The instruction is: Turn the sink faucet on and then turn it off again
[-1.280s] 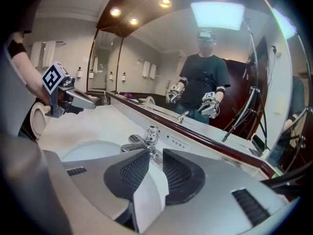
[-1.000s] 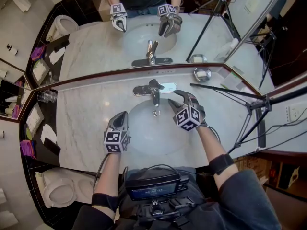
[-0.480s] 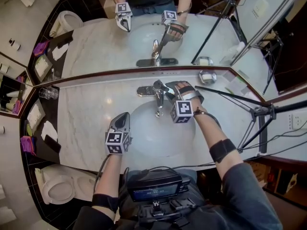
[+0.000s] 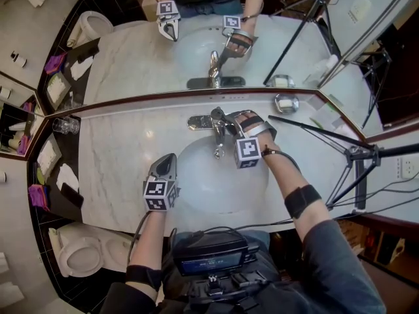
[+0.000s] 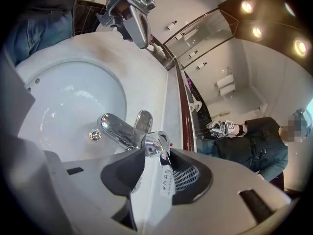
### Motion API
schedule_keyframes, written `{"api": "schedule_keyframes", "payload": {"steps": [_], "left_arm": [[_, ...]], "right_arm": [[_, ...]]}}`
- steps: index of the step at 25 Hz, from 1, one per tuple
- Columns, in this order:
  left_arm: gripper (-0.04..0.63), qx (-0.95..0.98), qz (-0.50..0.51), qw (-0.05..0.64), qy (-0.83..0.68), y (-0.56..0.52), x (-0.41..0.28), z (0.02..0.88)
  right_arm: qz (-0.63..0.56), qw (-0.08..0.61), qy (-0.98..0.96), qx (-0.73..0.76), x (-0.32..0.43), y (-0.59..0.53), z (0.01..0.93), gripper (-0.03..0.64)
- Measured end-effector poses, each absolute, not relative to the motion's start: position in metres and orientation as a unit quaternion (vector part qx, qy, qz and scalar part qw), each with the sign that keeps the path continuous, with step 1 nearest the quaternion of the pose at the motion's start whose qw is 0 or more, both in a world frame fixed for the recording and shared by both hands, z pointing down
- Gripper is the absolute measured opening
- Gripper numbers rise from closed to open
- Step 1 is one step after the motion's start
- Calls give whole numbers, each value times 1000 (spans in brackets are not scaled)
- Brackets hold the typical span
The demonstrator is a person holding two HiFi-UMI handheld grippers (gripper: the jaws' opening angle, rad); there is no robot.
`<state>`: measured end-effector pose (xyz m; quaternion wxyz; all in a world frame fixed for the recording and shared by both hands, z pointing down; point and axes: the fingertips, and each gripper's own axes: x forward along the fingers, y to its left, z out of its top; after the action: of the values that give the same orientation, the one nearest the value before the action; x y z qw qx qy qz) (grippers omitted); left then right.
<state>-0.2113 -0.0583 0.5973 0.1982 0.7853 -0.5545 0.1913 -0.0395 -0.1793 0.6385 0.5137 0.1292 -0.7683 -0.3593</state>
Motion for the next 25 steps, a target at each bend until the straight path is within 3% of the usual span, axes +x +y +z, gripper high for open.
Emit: {"api": "schedule_keyframes", "payload": {"steps": [25], "left_arm": [[0,790,190,201,-547,-57,-196,599]], "right_arm": [[-346,539,-754,146,-28,-171,652,158]]}}
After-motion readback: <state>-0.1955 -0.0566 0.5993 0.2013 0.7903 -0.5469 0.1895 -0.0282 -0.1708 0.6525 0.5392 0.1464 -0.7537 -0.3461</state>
